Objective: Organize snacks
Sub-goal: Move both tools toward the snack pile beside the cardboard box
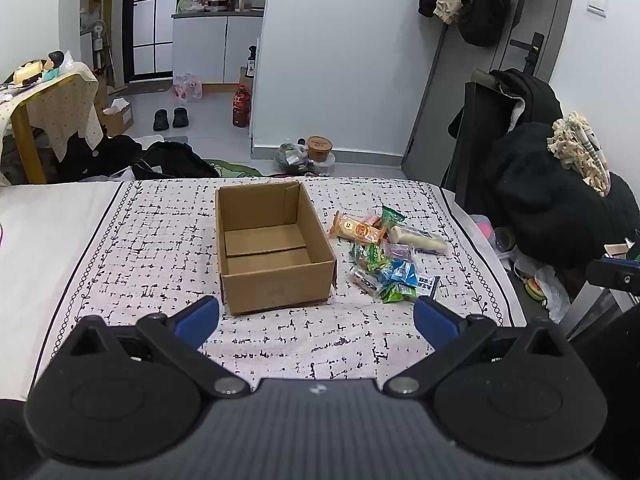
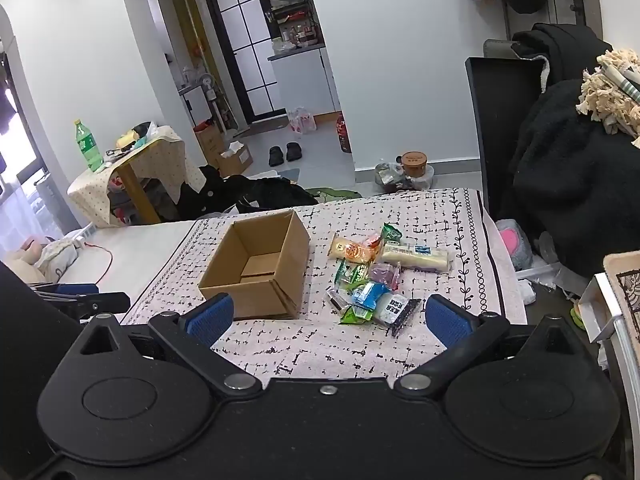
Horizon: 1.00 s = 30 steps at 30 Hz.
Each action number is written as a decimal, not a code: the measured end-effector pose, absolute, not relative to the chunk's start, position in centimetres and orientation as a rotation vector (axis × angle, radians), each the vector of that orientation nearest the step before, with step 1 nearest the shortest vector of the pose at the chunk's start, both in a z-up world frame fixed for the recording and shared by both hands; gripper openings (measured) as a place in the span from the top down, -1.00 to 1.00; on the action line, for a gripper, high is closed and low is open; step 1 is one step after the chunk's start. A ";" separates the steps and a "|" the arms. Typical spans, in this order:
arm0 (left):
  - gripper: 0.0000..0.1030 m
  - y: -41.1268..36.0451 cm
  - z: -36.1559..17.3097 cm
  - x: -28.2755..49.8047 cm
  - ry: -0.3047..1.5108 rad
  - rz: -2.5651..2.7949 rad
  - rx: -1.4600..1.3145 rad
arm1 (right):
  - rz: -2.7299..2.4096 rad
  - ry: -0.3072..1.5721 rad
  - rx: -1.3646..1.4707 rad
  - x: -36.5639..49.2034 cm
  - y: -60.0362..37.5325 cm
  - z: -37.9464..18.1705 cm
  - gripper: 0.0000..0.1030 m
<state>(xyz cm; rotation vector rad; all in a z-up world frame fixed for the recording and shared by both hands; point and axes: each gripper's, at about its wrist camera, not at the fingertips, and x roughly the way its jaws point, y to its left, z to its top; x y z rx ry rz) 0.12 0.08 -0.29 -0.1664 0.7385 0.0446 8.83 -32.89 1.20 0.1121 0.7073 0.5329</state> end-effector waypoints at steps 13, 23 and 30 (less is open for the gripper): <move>-1.00 0.3 -0.2 0.1 0.737 0.043 -0.168 | 0.535 0.703 0.123 9.0 -32.9 1.3 -1.00; -1.00 0.3 -0.4 0.2 0.739 0.046 -0.175 | 0.528 0.709 0.112 9.3 -32.9 0.7 -1.00; -1.00 0.0 -1.0 1.8 0.751 0.041 -0.182 | 0.505 0.741 0.115 11.0 -32.9 -0.4 -1.00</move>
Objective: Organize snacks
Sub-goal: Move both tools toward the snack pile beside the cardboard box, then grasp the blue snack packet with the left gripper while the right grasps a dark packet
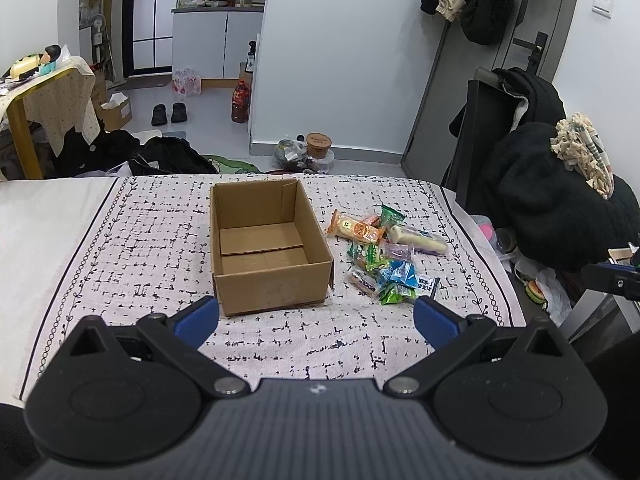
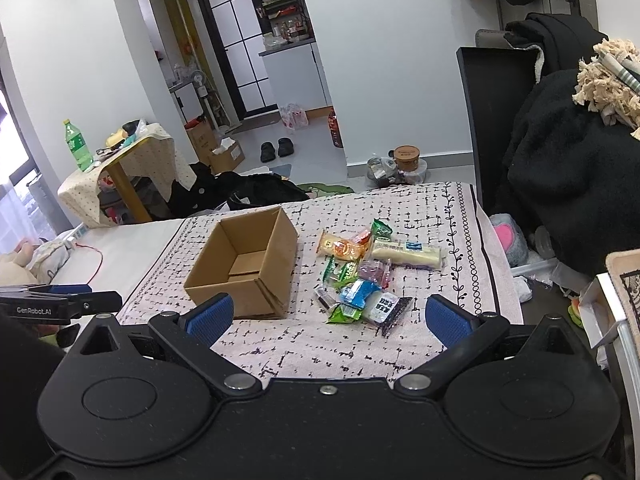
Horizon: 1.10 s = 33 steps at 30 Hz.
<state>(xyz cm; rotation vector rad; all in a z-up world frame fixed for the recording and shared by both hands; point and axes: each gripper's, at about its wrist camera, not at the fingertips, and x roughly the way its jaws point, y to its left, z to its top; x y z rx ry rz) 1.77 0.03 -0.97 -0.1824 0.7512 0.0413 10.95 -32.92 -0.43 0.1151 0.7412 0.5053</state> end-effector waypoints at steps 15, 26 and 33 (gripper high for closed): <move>-1.00 -0.7 -3.7 6.5 0.785 0.020 -0.211 | 0.476 0.771 0.159 15.3 -33.7 -3.6 -1.00; -0.96 -2.1 -5.3 9.8 0.765 0.008 -0.225 | 0.497 0.809 0.169 19.1 -33.0 -6.2 -0.92; -0.95 -3.1 -6.7 12.0 0.780 -0.014 -0.234 | 0.492 0.860 0.163 21.4 -32.8 -8.2 -0.79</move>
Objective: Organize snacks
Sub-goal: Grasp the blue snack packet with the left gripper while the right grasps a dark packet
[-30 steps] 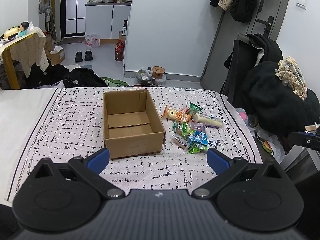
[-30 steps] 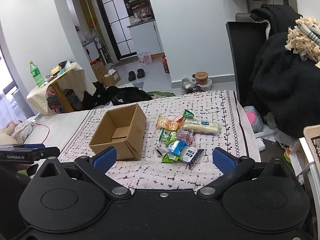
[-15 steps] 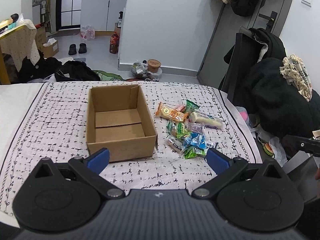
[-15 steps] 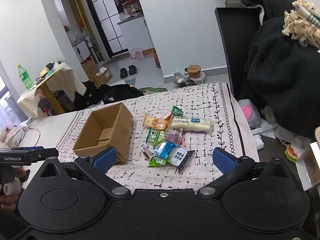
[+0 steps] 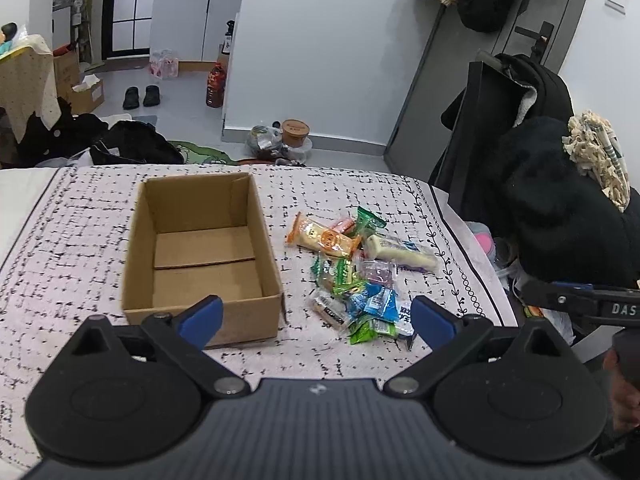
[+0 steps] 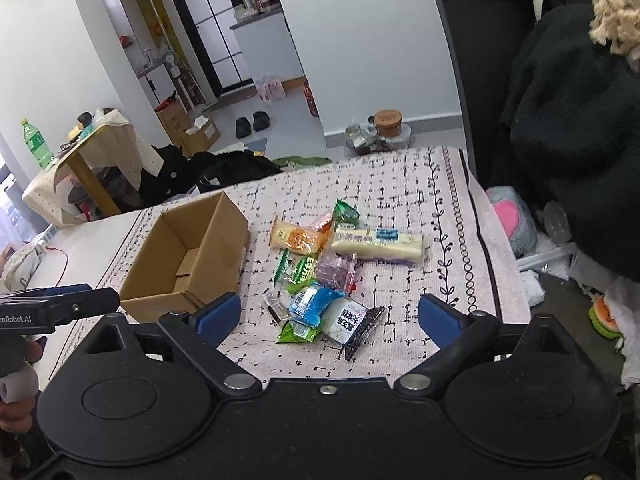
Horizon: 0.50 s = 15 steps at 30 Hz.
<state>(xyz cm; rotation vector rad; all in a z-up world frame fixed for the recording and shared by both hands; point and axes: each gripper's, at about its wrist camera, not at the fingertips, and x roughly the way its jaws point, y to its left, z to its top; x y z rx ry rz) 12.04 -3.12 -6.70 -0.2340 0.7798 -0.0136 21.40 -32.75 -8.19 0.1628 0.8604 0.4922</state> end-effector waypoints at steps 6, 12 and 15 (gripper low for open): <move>-0.88 -4.1 -8.4 14.4 0.801 -0.052 -0.247 | 0.498 0.918 0.104 23.3 -32.1 -10.3 -0.65; -0.83 -5.0 -9.9 17.1 0.818 -0.085 -0.234 | 0.481 0.964 0.102 25.1 -32.1 -11.8 -0.52; -0.76 -5.3 -10.8 18.5 0.828 -0.099 -0.247 | 0.469 0.989 0.127 25.9 -32.3 -13.0 -0.40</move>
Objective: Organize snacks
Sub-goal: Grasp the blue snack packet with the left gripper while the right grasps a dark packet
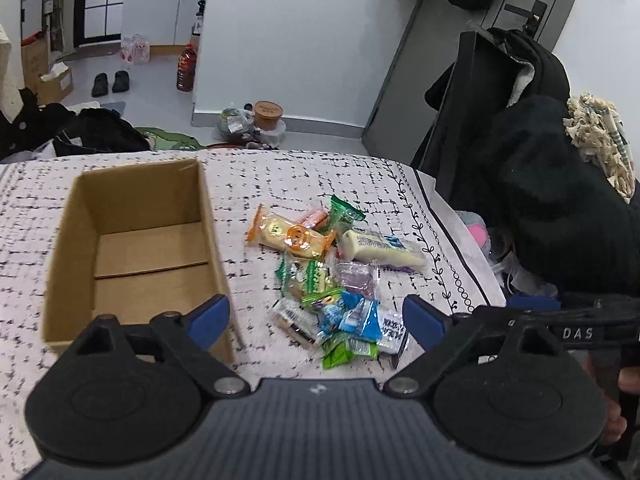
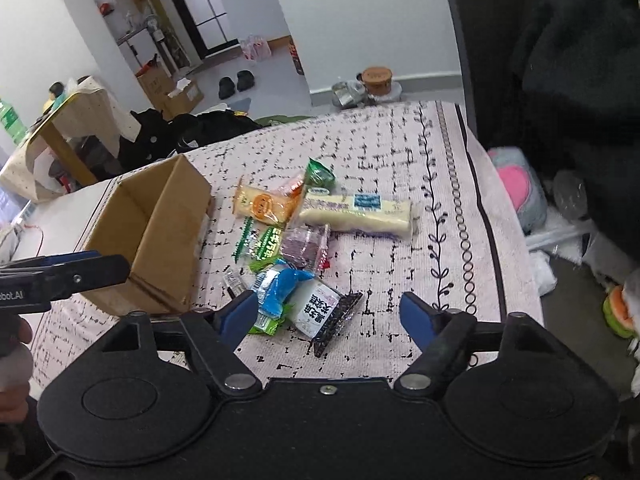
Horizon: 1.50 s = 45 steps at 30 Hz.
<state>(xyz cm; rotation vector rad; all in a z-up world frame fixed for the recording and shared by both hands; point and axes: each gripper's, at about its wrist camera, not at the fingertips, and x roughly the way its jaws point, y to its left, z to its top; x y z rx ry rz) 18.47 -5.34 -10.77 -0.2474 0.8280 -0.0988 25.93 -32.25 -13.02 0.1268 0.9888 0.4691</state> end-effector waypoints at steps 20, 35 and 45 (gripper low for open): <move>-0.25 -9.6 -18.1 25.0 0.948 -0.233 -0.243 | 0.432 1.078 0.302 27.8 -32.2 -18.9 -0.03; 0.36 -10.5 -21.3 27.7 1.015 -0.236 -0.229 | 0.447 1.137 0.446 28.8 -32.6 -22.7 0.16; 0.52 -9.3 -20.4 26.4 0.998 -0.204 -0.264 | 0.482 1.163 0.584 29.3 -32.2 -24.7 0.35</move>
